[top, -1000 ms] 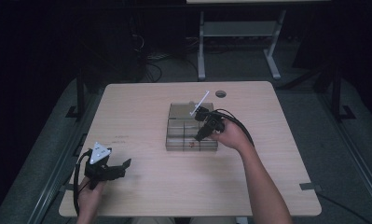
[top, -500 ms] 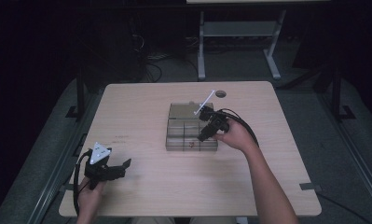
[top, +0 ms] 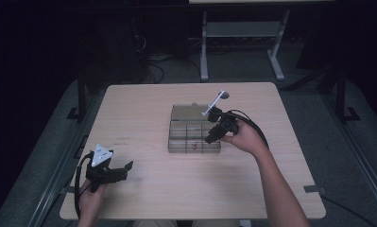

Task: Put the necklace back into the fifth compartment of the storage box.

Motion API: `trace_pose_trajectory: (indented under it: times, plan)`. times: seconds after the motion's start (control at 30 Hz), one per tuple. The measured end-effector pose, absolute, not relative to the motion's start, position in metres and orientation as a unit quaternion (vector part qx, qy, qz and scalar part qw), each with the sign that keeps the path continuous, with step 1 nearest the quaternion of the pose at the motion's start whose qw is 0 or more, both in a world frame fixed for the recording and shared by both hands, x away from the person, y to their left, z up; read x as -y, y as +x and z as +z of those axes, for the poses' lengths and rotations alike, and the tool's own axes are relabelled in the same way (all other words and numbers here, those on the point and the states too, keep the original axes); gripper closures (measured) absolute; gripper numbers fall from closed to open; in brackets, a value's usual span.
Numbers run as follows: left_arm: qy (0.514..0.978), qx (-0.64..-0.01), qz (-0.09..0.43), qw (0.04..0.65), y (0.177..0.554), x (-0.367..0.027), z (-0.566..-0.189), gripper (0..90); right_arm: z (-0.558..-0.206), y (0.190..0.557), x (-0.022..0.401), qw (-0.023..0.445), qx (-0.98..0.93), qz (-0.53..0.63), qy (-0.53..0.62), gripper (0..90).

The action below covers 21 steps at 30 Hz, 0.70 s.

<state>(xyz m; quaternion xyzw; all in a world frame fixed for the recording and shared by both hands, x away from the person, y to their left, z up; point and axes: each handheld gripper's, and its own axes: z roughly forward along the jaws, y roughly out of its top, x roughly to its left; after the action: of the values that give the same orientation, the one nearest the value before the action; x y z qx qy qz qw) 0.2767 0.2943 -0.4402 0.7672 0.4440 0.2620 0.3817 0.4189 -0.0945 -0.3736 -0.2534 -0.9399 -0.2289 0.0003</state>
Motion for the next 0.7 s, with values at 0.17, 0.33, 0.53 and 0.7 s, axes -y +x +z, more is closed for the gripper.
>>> trace_pose_trajectory:
  times: [0.17,0.33,0.53,0.7]
  plan:
    - [0.767,-0.444,0.262,0.382,0.277,-0.294,-0.44,13.1,-0.37,0.416,0.099,-0.001,0.94,-0.231,-0.253,55.8]
    - [0.767,-0.443,0.262,0.382,0.277,-0.294,-0.44,13.1,-0.369,0.414,0.102,0.0,0.939,-0.23,-0.254,54.4]
    - [0.767,-0.443,0.263,0.382,0.277,-0.294,-0.44,13.1,-0.367,0.411,0.106,-0.001,0.94,-0.23,-0.253,52.5]
    - [0.768,-0.442,0.263,0.381,0.277,-0.294,-0.44,13.1,-0.365,0.408,0.11,-0.001,0.939,-0.233,-0.255,51.0]
